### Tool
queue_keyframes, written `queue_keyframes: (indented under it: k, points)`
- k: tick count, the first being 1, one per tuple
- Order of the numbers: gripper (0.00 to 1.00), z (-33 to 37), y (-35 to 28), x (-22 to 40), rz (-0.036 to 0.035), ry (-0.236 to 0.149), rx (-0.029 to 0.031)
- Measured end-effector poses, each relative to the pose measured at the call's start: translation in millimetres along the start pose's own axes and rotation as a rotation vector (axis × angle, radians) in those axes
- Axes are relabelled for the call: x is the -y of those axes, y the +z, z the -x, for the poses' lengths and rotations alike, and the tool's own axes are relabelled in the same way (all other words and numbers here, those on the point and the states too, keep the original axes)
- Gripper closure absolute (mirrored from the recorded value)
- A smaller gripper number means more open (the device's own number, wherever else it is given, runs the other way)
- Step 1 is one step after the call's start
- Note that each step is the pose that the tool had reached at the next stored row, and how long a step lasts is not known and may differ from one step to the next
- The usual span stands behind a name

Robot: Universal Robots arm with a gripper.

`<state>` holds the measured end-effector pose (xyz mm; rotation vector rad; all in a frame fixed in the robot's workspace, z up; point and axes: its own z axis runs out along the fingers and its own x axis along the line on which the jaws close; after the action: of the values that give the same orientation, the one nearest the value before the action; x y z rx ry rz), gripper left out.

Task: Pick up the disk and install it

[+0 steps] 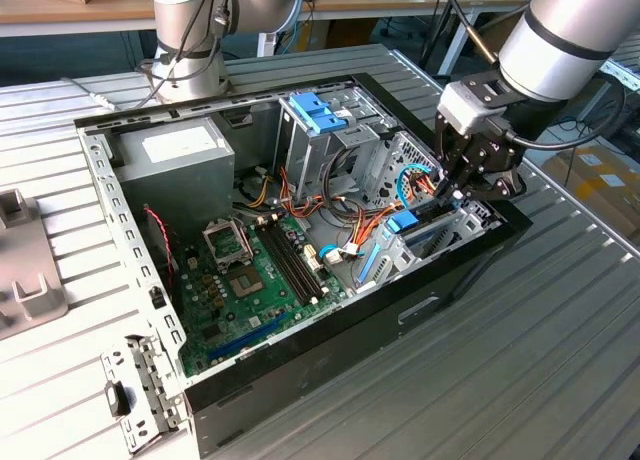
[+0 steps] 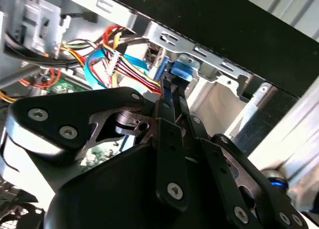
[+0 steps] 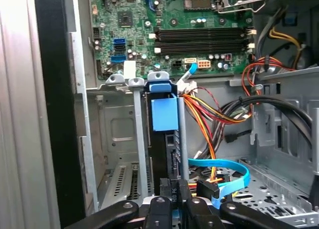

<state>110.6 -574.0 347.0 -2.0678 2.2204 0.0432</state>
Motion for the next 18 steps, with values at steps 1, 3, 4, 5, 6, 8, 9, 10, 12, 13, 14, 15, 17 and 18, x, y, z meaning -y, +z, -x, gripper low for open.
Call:
queue_keyframes:
  k: [1, 3, 4, 5, 6, 8, 9, 10, 12, 13, 14, 15, 17, 18]
  points:
    - [0.82, 0.0, -0.1, 0.0, 0.0002, 0.001, 0.0035]
    - [0.82, 0.1, 0.0, 0.0, 0.0004, 0.002, 0.0067]
    - [0.82, 0.0, 0.0, 0.0, 0.0004, 0.001, 0.0067]
    - [0.82, 0.0, 0.0, -0.1, 0.0004, 0.001, 0.0066]
    - [0.82, 0.0, 0.0, -0.2, 0.0004, 0.001, 0.0066]
    - [0.82, -0.2, 0.2, -1.3, 0.0006, -0.001, 0.0069]
    - [0.82, -0.3, 0.4, -3.0, 0.0008, -0.002, 0.0070]
    - [0.82, -0.4, 0.5, -3.9, 0.0008, -0.003, 0.0070]
    - [0.82, -0.4, 1.0, -4.3, 0.0009, -0.004, 0.0069]
    - [0.82, -0.4, 1.7, -4.4, 0.0009, -0.004, 0.0067]
    - [0.82, -0.3, 2.3, -4.5, 0.0009, -0.004, 0.0067]
    - [0.82, -0.2, 2.8, -4.5, 0.0009, -0.004, 0.0068]
    - [0.82, -0.2, 3.4, -4.9, 0.0010, -0.004, 0.0068]
    - [0.82, -0.3, 3.5, -4.9, 0.0009, -0.004, 0.0069]
